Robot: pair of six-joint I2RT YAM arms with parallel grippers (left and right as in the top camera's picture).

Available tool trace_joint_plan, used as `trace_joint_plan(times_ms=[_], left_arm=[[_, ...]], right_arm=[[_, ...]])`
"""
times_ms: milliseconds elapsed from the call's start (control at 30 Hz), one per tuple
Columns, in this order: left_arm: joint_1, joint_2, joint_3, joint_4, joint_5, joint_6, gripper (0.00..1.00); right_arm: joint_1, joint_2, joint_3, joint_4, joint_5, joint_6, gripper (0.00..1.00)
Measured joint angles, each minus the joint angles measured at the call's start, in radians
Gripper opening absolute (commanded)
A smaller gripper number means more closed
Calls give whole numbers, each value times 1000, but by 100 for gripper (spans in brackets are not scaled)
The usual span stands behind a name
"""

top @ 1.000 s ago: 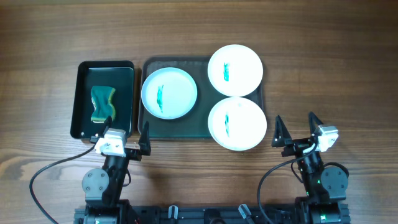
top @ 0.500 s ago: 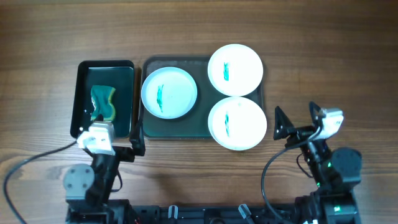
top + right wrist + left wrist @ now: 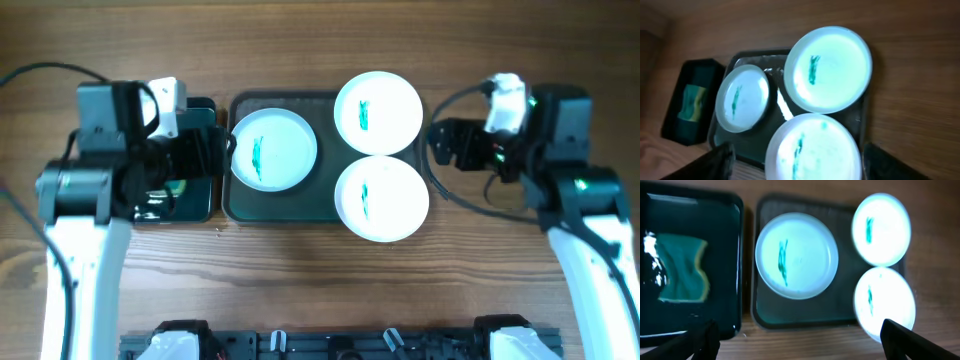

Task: Clean dirty plates on tray and stack at the side
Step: 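Reach the right gripper to the left white plate and grasp its rim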

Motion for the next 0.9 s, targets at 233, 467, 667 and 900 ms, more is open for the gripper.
trace_joint_plan(times_ms=[233,467,667,900], left_arm=[[28,143,2,-8,-130,-97,100],[114,150,2,11,-286,-173,95],[133,193,2,24,-297,-176,96],[134,295,2,21,-297,-182,100]], right_arm=[[304,469,188,48,38,237,54],[467,818,311,262,138,382,34],[513,880,312,278,222,415,25],[513,928,316,295,240,437,4]])
